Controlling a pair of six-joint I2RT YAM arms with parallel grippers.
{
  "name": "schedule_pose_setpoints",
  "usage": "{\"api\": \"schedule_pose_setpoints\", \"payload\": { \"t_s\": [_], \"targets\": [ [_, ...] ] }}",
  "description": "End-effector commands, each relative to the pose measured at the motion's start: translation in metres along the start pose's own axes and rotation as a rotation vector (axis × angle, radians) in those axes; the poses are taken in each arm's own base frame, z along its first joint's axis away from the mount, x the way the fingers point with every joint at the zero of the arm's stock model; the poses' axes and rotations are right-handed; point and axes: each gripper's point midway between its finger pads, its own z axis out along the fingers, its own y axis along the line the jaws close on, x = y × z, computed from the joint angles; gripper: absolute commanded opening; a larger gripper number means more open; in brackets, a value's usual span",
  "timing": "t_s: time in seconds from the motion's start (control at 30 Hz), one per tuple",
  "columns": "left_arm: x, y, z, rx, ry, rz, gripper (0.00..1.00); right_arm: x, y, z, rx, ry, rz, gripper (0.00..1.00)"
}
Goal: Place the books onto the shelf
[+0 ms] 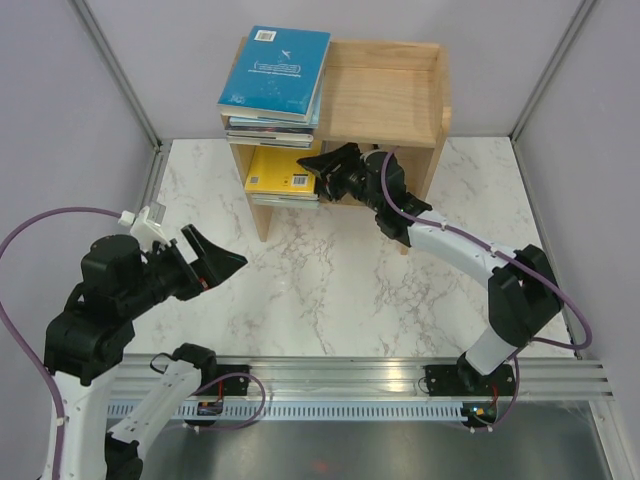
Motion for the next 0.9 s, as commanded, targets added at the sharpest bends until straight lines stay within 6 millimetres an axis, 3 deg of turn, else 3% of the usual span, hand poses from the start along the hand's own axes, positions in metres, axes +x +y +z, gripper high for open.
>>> {"api": "schedule_pose_setpoints", "payload": {
  "t_s": [0.0,0.03,0.13,0.27,0.43,0.6,0.7,0.77,0.8,0.87],
  "targets": [
    [-0.005,0.001,-0.002,-0.017,-0.013,0.042,1.00,-0.004,0.072,-0.009,-0.194,0.005,-0.068,0.62],
    [-0.005,0.002,-0.001,-0.020,-0.014,0.040,1.00,-0.004,0.072,-0.013,-0.181,0.004,-0.085,0.83],
    [-0.005,0.002,0.001,-0.019,-0.008,0.035,1.00,-0.005,0.071,-0.023,-0.147,-0.001,-0.109,0.94],
    [-0.002,0.004,0.005,-0.022,0.004,0.028,1.00,-0.005,0.063,-0.040,-0.097,-0.010,-0.147,0.96],
    [0.000,0.005,0.007,-0.018,0.009,0.017,1.00,-0.007,0.038,-0.063,-0.014,-0.018,-0.155,0.98],
    [0.002,0.005,0.008,-0.012,0.014,0.003,1.00,-0.005,0.020,-0.072,0.052,0.001,-0.167,0.98],
    [0.004,0.006,0.008,-0.011,0.019,-0.006,1.00,-0.005,0.020,-0.075,0.060,0.003,-0.176,0.96],
    [0.006,0.006,0.008,-0.007,0.021,-0.009,1.00,-0.005,0.020,-0.076,0.065,-0.002,-0.179,0.88],
    [0.005,0.005,0.007,-0.005,0.017,-0.012,1.00,-0.006,0.020,-0.077,0.070,-0.007,-0.181,0.73],
    [0.006,0.006,0.006,-0.003,0.017,-0.012,1.00,-0.007,0.020,-0.078,0.076,-0.012,-0.182,0.57]
  ]
}}
